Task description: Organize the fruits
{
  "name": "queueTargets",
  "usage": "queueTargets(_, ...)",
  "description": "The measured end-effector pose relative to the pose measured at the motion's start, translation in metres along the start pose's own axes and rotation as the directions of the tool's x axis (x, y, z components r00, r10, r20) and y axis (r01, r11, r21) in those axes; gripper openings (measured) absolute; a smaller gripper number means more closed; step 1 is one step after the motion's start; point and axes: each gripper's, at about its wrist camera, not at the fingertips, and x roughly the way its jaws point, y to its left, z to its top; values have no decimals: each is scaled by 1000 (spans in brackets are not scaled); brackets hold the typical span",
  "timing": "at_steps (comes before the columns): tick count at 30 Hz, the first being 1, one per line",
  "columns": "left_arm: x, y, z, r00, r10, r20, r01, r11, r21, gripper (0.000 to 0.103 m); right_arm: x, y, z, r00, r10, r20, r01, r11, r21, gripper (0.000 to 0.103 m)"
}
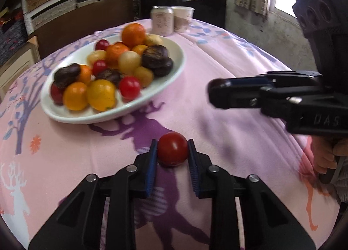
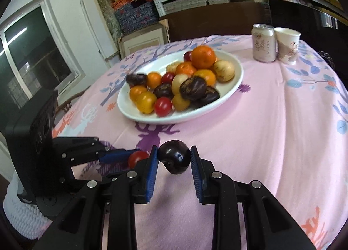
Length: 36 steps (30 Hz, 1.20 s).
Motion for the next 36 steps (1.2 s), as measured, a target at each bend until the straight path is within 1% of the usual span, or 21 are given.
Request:
queueTargets(1,-4,5,4,1000,15,14,-15,1000,-19,26,-3,3,7,1000,-8,29,8,1000,-6,30)
queueTargets(4,-23,34,29,988,134,70,-126,986,-110,26,1,16,32,996,-53,75,56,998,-36,30)
queueTargets(5,-25,45,40,977,198,79,-186,973,-139,27,6,23,45,993,-76,91,81,995,-50,30)
queueTargets(6,-26,55,50,961,265,83,-249,954,-166,27,13,28,55,990,-97,100,103,993,-57,30)
queueTargets(7,-24,70,62,951,299,82,-278,939,-202,27,24,33,69,987,-118,107,125,990,-62,30)
queueTargets(8,-21,80,69,946,315,76,-290,928,-232,27,32,35,78,984,-139,113,146,988,-59,30)
queueTargets(10,-10,98,81,945,320,66,-291,916,-278,27,45,34,91,977,-180,116,186,981,-50,30)
queueTargets(12,-2,105,86,940,337,59,-308,907,-287,31,60,30,97,976,-197,95,202,978,-51,33)
queueTargets(13,4,105,89,935,350,56,-322,905,-280,35,62,28,97,973,-208,101,213,976,-44,43)
queueTargets(14,8,103,91,938,342,59,-315,911,-266,46,61,26,95,971,-212,112,218,975,-42,52)
queueTargets(15,9,101,92,939,338,71,-311,916,-252,55,59,25,93,968,-218,123,225,973,-47,54)
queueTargets(18,11,86,90,929,359,91,-335,919,-209,69,48,19,83,964,-230,133,236,971,-37,54)
queueTargets(20,7,81,84,932,348,102,-323,925,-202,75,38,17,75,966,-220,139,224,974,-20,54)
queueTargets(22,-1,73,76,930,350,111,-325,926,-193,82,21,17,63,964,-217,153,221,975,-6,56)
queueTargets(24,-14,64,64,929,350,121,-323,926,-195,93,6,18,51,963,-216,164,216,976,14,60)
queueTargets(26,-25,58,51,932,342,120,-313,926,-212,95,-10,18,33,962,-202,182,196,979,50,72)
queueTargets(27,-31,53,43,933,340,117,-310,925,-220,95,-16,18,23,962,-197,190,187,980,69,74)
queueTargets(29,-41,47,31,929,353,114,-320,919,-231,98,-25,20,8,958,-212,193,197,976,92,86)
queueTargets(30,-45,42,24,926,363,107,-331,914,-235,99,-30,22,2,955,-221,197,205,974,99,88)
queueTargets(34,-56,31,4,925,365,103,-333,913,-236,99,-46,28,-10,939,-253,234,231,966,120,97)
queueTargets(36,-61,29,-2,927,361,102,-327,911,-252,99,-49,25,-14,932,-268,243,243,961,130,100)
